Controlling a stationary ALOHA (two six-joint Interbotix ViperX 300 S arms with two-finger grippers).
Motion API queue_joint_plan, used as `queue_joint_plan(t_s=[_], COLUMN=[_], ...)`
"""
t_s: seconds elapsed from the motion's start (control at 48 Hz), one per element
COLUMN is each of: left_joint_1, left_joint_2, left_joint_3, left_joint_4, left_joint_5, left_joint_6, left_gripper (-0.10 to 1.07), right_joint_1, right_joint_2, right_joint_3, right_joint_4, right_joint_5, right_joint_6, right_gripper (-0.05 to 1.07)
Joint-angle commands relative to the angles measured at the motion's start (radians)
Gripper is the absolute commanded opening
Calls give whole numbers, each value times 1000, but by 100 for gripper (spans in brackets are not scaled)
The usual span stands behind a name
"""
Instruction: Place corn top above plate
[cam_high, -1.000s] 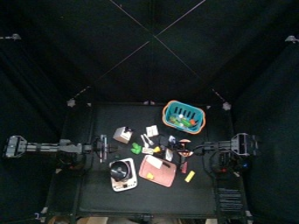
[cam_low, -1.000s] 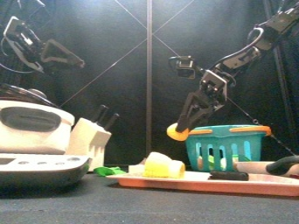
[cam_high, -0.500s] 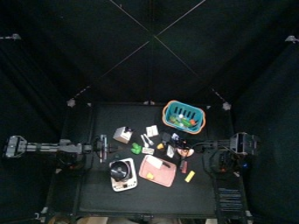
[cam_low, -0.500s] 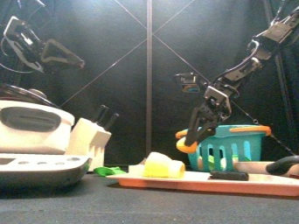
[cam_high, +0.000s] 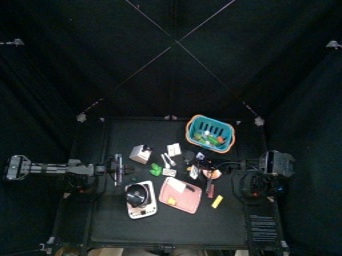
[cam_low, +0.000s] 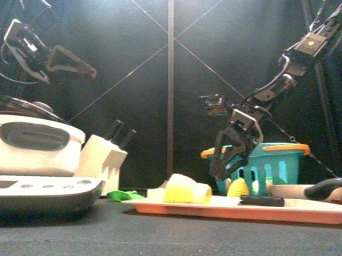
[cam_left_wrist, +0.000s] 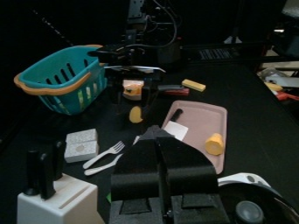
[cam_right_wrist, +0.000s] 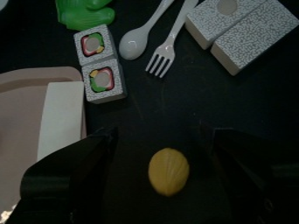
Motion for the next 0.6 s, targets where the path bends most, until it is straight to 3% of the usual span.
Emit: queue_joint_plan(t_s=[0.0,0.583], left_joint_1=[0,0], left_joint_2=[2,2], left_joint_3=[-14,-12], left_joint_4=[2,3], left_joint_5=[-9,-8], left_joint_6=[2,2], left_gripper=[2,2], right_joint_1=[-6,3], right_joint_2=[-18,-17], right_joint_3=[-17,-20], right_joint_4=[-5,-9], right_joint_5=[-2,6], right_joint_6=[-2,-3], right_gripper=[101,101])
